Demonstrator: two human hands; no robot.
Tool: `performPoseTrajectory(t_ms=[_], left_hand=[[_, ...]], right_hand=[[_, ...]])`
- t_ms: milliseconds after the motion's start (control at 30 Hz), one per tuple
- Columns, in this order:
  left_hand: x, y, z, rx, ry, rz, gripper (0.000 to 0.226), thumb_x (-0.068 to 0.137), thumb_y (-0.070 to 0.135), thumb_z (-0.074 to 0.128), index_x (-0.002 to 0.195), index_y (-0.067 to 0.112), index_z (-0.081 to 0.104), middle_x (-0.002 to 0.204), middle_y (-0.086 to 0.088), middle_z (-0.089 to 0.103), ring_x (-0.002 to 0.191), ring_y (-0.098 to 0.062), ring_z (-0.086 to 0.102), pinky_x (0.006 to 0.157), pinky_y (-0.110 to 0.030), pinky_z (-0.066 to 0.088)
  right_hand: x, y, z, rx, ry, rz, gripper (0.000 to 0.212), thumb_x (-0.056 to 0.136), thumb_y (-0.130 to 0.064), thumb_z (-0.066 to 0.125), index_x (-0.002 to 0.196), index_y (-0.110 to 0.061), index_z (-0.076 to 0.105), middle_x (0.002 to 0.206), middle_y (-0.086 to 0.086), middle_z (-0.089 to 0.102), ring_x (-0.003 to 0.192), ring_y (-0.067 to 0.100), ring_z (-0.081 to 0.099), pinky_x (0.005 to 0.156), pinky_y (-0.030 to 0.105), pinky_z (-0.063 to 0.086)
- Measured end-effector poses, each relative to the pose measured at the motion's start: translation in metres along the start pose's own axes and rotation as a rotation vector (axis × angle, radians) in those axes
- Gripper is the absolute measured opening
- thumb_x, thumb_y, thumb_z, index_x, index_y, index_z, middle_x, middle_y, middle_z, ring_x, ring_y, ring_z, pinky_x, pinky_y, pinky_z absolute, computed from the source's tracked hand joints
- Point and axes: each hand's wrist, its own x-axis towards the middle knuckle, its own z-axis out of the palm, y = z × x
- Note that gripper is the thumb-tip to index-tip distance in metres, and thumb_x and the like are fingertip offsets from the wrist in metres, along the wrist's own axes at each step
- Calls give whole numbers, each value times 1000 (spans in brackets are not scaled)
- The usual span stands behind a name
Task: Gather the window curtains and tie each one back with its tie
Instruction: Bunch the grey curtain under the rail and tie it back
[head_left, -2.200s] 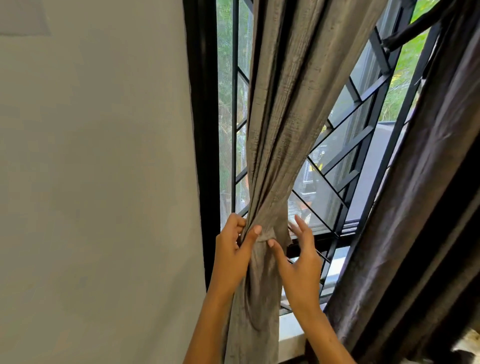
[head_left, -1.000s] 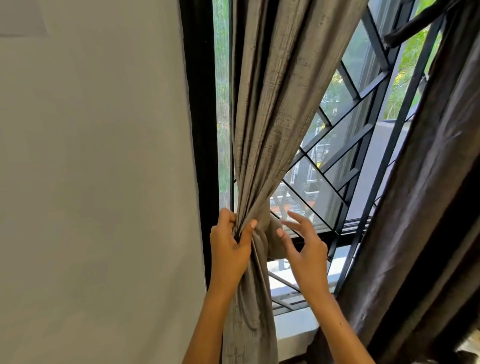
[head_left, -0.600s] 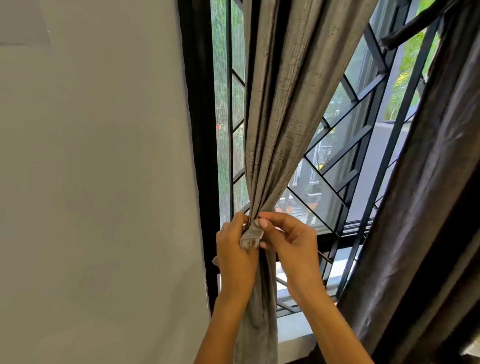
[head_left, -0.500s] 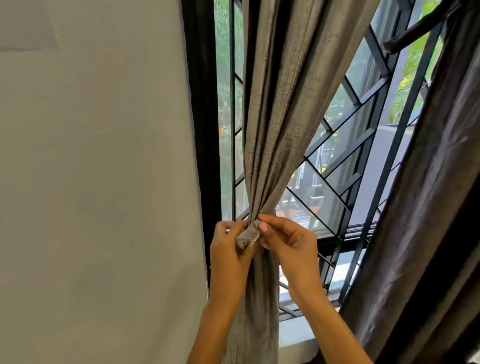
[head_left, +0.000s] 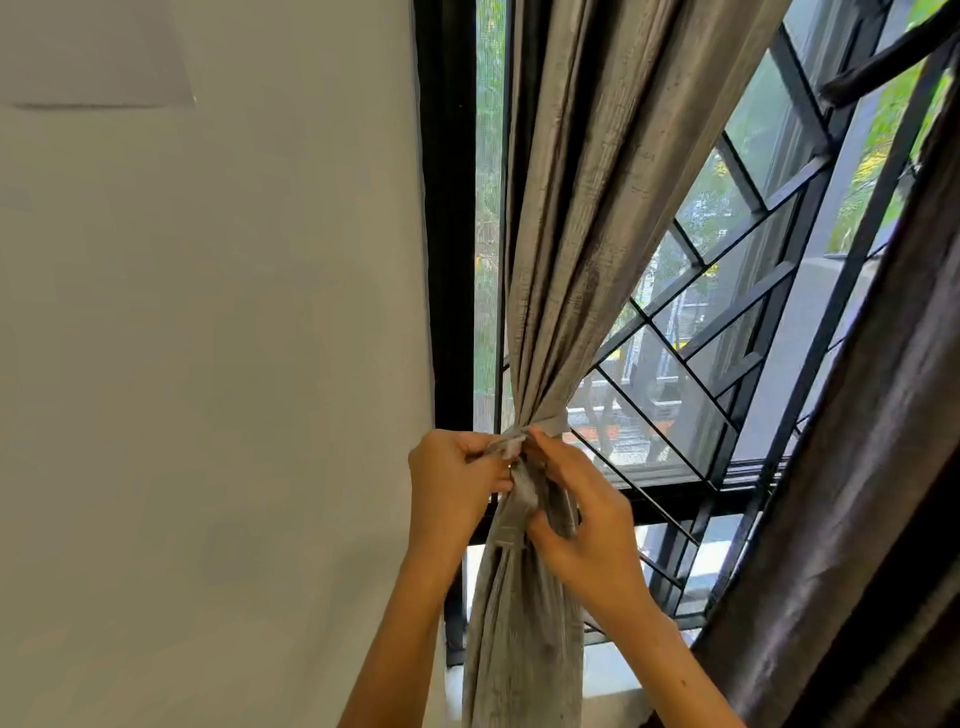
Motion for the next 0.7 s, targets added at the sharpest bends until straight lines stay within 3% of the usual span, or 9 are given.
performPoseTrajectory(t_ms=[100,267,400,467,567,633,700], left_hand=[[3,-2,2,-108,-19,-108,13,83,9,70,93,1,74,81,-17,73,71,-24,72,69,-31,60],[-1,-5,7,-181,-35,-98,8,84,7,68,89,6,74,77,-13,73,67,-16,71,60,-20,57],[-5,-15,9,61,10,144,20,87,10,66,88,29,73,73,3,72,69,-9,70,66,-25,58],[-9,-21,12,209,55,246,21,88,11,65,99,27,72,76,7,73,70,-5,67,67,-24,57],[-13,-26,15,321,131,378,20,88,12,65,104,21,73,85,4,72,72,-8,64,67,-28,55],[-16,-27,18,389,159,499,18,88,12,65,104,17,72,92,2,68,80,-10,62,69,-27,54],[-18,-27,21,437,198,597,19,90,15,62,107,14,71,97,0,63,87,-5,57,74,-19,51]], right_hand=[[-4,5,-2,-28,-5,-28,65,77,10,69,127,-24,49,126,-25,52,117,-5,53,98,10,40],[5,10,-12,-111,32,-177,21,85,-3,63,104,-9,70,122,-7,60,117,0,56,97,17,45],[12,12,-20,-126,82,-120,19,87,-15,59,101,-9,71,114,1,58,110,-2,53,89,21,49],[13,14,-23,-242,181,-132,18,89,-20,60,101,-11,71,116,6,52,112,4,49,91,20,44],[16,16,-27,-275,170,-189,25,95,-27,52,104,-8,67,123,5,56,121,14,49,101,32,40],[18,15,-30,-240,133,-205,23,95,-22,50,106,-8,64,116,-2,62,118,6,52,105,41,39],[22,15,-34,-252,137,-205,17,94,-18,49,104,-12,62,106,-15,60,110,-11,49,103,36,39]])
